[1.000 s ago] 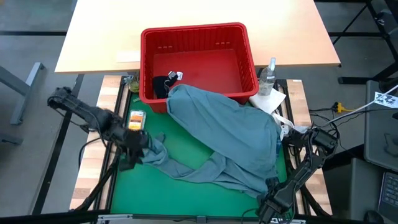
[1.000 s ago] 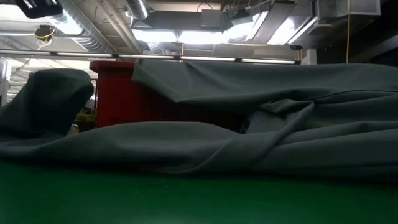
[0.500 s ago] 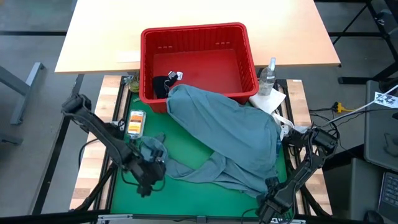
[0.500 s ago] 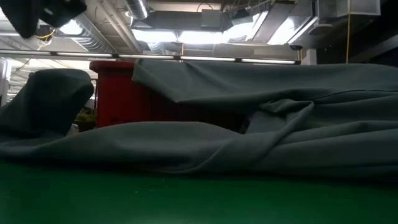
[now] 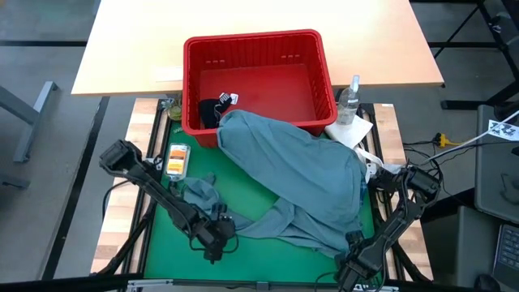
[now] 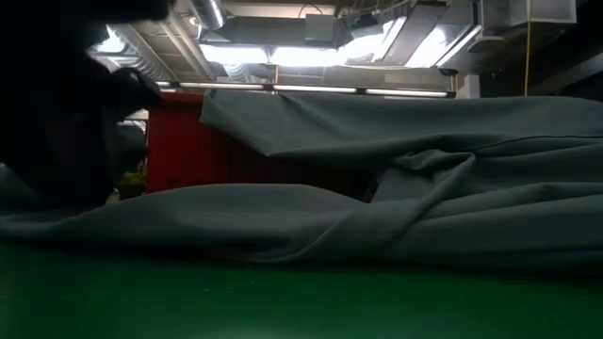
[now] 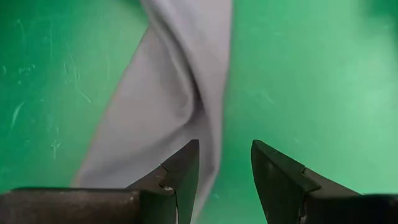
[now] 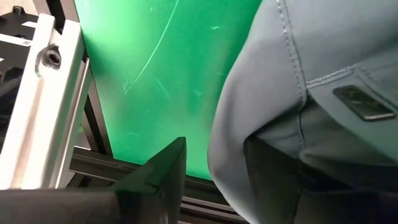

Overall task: Fold Laundry from Bin
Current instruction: Fold the blue pants on top of the blue shirt

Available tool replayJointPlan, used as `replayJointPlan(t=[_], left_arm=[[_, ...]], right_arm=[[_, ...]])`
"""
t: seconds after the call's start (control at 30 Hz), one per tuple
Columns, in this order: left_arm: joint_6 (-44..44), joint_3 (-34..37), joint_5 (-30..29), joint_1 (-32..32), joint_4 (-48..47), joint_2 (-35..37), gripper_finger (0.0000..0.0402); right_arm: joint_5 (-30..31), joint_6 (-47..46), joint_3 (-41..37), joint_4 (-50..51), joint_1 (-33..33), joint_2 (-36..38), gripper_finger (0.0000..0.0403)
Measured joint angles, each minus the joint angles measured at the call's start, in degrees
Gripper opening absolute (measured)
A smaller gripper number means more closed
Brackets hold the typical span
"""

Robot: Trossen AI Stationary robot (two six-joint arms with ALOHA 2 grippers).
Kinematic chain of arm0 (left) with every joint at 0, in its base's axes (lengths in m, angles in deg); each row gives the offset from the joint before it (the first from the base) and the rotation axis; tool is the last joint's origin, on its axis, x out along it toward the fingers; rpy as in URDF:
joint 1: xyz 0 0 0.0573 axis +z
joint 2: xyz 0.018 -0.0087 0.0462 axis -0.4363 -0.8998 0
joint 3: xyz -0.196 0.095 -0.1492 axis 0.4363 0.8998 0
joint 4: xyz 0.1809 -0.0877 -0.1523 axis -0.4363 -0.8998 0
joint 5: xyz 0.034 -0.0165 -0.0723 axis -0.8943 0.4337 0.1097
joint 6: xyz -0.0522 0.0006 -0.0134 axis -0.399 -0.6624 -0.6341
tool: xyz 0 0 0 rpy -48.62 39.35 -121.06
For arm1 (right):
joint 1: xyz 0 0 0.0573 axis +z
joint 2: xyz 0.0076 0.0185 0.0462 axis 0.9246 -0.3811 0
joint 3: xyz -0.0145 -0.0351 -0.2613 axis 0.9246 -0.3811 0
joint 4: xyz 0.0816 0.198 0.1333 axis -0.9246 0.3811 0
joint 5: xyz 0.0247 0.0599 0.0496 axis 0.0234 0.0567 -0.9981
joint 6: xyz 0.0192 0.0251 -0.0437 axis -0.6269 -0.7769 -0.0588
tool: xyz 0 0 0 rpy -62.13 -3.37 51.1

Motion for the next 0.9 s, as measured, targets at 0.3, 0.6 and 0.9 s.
replayJointPlan(t=[0.3,0.6,0.9], left_arm=[[-0.8,0.0,0.5,1.4,2.8,-4.2,0.0119],[-3.4,0.0,1.5,4.0,0.9,-0.2,0.0005],[-5.1,0.0,3.1,11.3,-9.0,11.3,0.0002]], right_arm=[[0.0,0.0,0.0,0.0,0.0,0.0,0.0166],[0.1,-0.1,0.0,0.0,0.0,0.0,0.0166],[0.1,-0.1,0.0,0.0,0.0,0.0,0.0166]])
